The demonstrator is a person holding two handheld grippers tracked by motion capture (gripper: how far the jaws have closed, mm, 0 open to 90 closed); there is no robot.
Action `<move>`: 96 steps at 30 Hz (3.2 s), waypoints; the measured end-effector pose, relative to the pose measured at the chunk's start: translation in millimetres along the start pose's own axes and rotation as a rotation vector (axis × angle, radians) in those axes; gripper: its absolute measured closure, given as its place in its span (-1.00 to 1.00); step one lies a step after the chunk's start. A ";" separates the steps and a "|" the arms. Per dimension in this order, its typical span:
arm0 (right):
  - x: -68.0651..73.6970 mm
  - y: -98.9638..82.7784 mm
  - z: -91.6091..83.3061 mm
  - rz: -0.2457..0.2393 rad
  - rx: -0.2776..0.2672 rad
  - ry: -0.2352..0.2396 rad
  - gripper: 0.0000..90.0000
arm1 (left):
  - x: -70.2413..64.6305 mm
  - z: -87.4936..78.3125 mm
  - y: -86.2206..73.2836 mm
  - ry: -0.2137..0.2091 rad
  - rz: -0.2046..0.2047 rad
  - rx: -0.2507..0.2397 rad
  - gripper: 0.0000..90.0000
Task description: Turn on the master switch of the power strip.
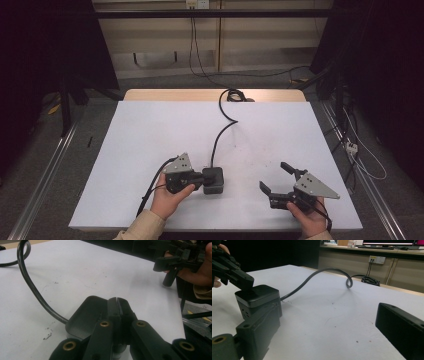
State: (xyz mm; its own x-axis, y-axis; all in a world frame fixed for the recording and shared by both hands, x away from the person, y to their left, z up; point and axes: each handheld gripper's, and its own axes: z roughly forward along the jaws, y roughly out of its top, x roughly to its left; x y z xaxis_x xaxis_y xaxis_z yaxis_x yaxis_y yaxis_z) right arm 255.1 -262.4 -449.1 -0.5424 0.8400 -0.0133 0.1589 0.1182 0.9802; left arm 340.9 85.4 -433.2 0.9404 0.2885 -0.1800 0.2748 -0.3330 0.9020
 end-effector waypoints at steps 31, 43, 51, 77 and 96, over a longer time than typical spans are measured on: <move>1.1 -0.1 0.4 -0.002 0.001 0.003 -0.89 | -0.3 1.1 -1.9 0.009 -0.016 0.002 1.00; 1.5 -0.2 0.3 -0.003 0.001 0.002 -0.89 | -1.1 1.3 -1.4 0.018 -0.011 0.010 1.00; 2.2 -0.2 0.7 -0.003 0.004 0.003 -0.89 | -1.5 1.4 -1.2 0.023 -0.008 0.013 1.00; 2.4 -0.6 1.4 0.002 0.006 0.002 -0.89 | -3.6 1.8 0.2 0.035 0.007 0.026 1.00; 2.2 -0.5 1.2 0.002 0.003 0.001 -0.89 | -6.3 2.4 2.5 0.053 0.018 0.045 1.00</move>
State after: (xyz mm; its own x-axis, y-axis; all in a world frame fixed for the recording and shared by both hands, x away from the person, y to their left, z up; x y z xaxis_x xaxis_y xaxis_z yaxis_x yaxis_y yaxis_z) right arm 254.8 -260.0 -449.9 -0.5425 0.8400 -0.0113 0.1628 0.1183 0.9796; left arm 336.2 80.6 -430.7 0.9337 0.3288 -0.1417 0.2675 -0.3779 0.8864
